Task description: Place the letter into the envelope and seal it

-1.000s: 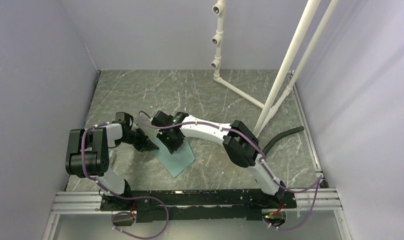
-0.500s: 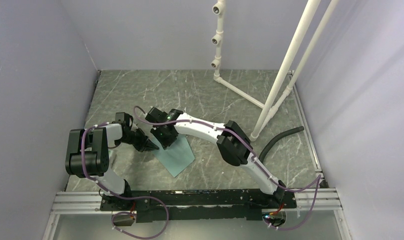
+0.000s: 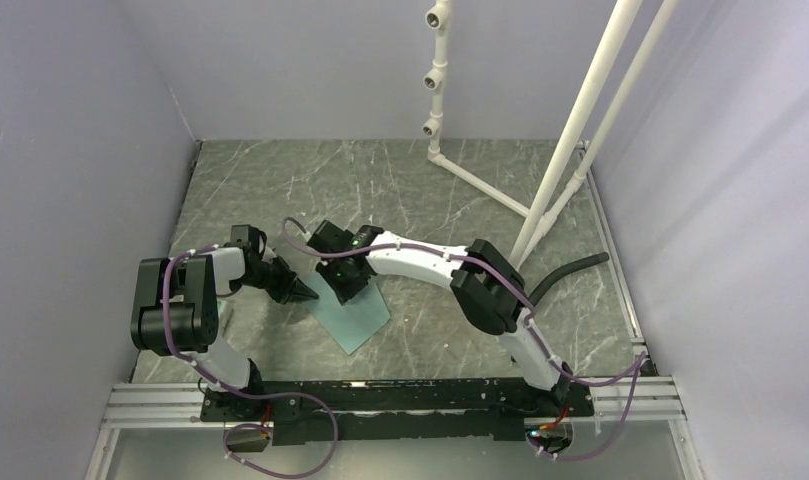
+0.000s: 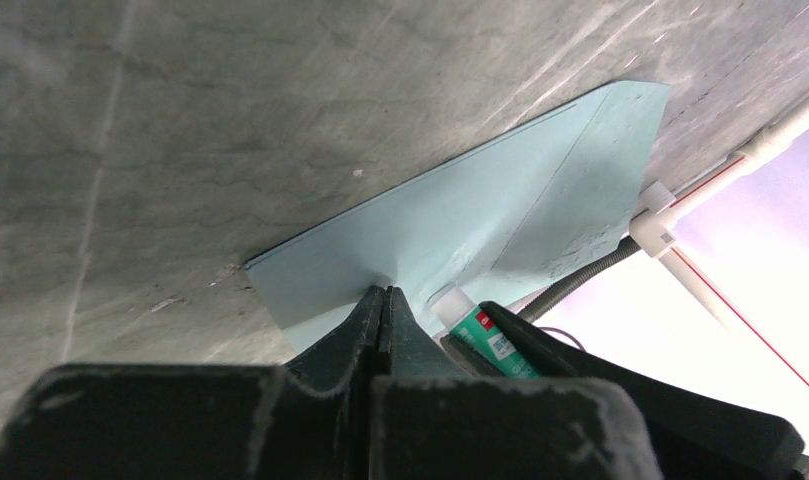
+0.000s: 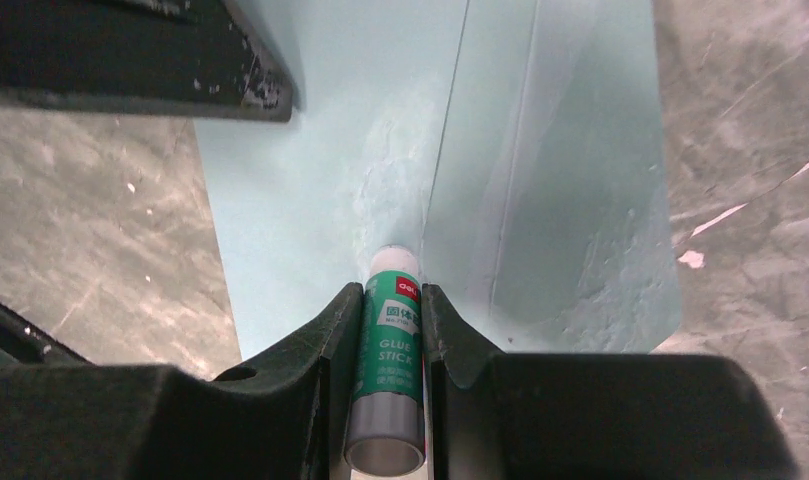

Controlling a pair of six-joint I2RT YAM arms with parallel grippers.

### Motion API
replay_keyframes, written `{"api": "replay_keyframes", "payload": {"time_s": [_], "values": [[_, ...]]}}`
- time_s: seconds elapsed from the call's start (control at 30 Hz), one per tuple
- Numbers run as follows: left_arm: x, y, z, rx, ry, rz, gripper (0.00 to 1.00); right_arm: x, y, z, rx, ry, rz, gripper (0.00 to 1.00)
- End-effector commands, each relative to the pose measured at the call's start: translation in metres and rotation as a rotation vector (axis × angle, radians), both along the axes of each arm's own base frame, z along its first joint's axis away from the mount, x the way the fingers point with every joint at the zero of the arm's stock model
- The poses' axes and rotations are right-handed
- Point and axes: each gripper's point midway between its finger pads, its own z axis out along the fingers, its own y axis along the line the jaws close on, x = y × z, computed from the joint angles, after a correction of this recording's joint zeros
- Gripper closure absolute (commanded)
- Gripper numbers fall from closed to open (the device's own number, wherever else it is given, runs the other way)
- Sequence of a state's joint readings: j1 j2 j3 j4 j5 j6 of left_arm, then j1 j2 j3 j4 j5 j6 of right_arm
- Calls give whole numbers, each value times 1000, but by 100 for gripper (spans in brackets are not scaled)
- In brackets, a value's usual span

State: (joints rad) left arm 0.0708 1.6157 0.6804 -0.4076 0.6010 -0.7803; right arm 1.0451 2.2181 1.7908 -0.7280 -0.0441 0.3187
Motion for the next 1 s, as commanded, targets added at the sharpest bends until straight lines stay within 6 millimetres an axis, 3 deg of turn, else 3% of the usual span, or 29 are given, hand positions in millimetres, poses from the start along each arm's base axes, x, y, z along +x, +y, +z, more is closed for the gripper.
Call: {"api": "replay_keyframes", "payload": {"time_s": [0.0, 0.13, 0.27, 0.4, 0.5, 0.67, 0.97], "values": [[-14, 21, -30, 148, 55, 10, 97, -36, -29, -20, -113, 106, 70, 100], [-14, 20, -31, 144, 58, 11, 98, -29, -28, -22, -131, 82, 50, 100], [-15, 20, -31, 145, 60, 10, 98, -4, -16, -29, -127, 41, -7, 100], [-15, 20, -30, 145, 57, 10, 97, 30, 1, -23, -74, -45, -49, 100], [-14, 20, -29, 143, 55, 8, 98, 41, 12, -22, -55, -66, -40, 100], [-12, 20, -28, 143, 50, 10, 98, 31, 9, -21, -36, -47, -35, 100], [-7, 18, -30, 122, 48, 19, 98, -20, -37, -20, -88, 50, -1, 100]]}}
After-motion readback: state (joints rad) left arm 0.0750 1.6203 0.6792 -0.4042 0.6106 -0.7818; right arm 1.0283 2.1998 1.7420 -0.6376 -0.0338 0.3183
